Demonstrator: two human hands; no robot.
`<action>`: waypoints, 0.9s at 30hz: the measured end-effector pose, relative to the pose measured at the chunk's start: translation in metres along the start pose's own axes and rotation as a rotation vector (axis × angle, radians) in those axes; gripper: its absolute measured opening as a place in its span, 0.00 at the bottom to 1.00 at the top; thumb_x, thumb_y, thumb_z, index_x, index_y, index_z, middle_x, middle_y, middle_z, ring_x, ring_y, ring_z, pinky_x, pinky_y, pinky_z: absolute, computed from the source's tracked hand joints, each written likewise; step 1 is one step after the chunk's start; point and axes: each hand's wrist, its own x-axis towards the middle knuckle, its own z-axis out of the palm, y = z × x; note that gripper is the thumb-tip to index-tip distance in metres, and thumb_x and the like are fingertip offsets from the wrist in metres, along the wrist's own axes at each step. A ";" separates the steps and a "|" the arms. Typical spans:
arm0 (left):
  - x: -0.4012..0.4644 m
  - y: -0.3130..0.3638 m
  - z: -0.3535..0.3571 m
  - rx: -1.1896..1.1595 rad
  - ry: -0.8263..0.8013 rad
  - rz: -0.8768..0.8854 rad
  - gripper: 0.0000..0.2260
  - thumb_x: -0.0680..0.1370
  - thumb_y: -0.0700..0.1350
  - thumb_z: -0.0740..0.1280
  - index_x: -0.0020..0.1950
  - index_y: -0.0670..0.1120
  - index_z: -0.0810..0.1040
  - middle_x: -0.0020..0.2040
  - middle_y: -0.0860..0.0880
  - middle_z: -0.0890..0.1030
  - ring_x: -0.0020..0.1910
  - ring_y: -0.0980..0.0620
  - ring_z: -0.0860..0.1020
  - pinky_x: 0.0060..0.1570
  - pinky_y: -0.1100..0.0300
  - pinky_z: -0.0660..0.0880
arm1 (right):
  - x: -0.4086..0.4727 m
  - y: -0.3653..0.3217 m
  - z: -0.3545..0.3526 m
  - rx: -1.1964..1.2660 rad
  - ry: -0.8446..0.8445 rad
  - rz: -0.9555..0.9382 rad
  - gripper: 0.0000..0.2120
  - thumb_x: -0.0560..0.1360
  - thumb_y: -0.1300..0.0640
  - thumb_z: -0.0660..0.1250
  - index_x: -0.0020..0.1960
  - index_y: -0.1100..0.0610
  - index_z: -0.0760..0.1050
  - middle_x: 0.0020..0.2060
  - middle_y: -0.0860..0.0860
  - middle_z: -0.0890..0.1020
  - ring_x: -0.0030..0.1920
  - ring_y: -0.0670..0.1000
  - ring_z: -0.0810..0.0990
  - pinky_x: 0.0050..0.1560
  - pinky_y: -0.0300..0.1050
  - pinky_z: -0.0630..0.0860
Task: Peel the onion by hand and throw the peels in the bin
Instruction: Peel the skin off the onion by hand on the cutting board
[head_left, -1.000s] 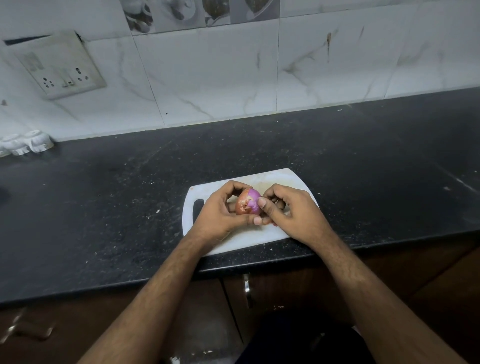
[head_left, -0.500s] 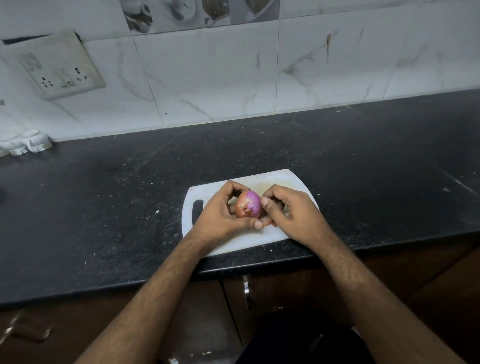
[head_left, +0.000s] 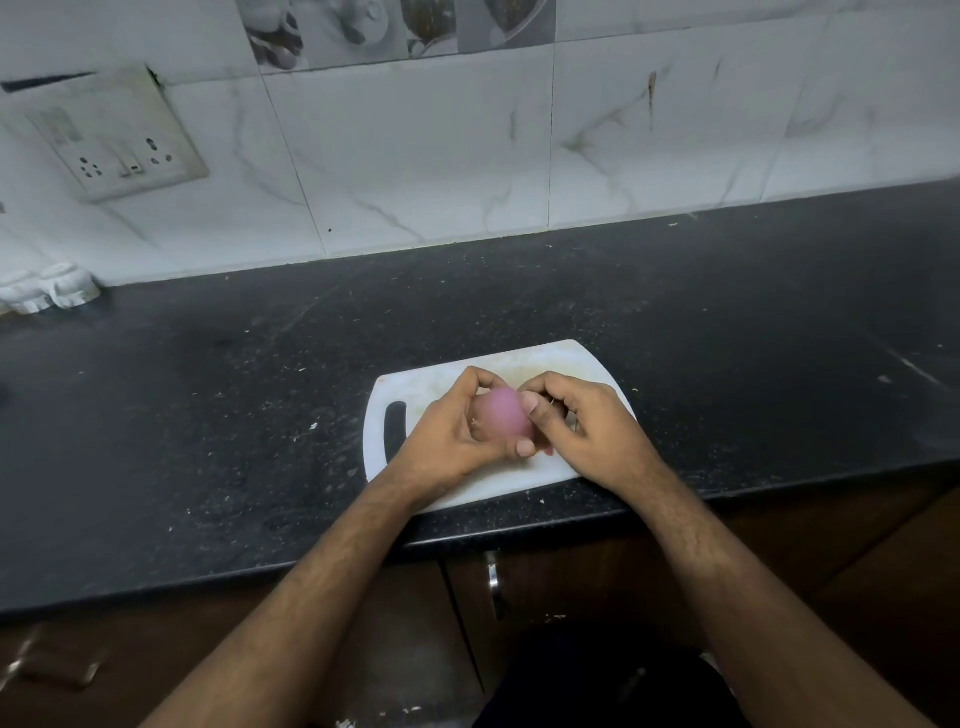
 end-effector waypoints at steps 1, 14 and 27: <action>0.000 0.001 0.001 0.035 -0.007 0.006 0.27 0.70 0.44 0.83 0.62 0.48 0.72 0.44 0.53 0.87 0.45 0.56 0.85 0.50 0.62 0.79 | 0.000 0.000 0.000 0.008 -0.002 0.001 0.12 0.83 0.43 0.62 0.54 0.49 0.81 0.39 0.43 0.84 0.36 0.46 0.84 0.40 0.51 0.82; 0.002 -0.004 0.003 0.207 0.078 0.133 0.27 0.72 0.45 0.83 0.66 0.54 0.74 0.58 0.55 0.82 0.55 0.57 0.83 0.56 0.62 0.80 | 0.001 0.000 -0.001 -0.028 0.104 0.067 0.05 0.81 0.48 0.67 0.52 0.48 0.79 0.36 0.46 0.84 0.34 0.40 0.81 0.43 0.51 0.81; 0.005 -0.010 0.002 0.307 0.151 0.184 0.36 0.78 0.51 0.75 0.83 0.50 0.64 0.67 0.51 0.74 0.65 0.58 0.76 0.64 0.66 0.75 | 0.001 0.001 0.002 -0.031 -0.012 0.042 0.16 0.78 0.39 0.65 0.65 0.39 0.74 0.44 0.40 0.83 0.36 0.45 0.83 0.45 0.56 0.82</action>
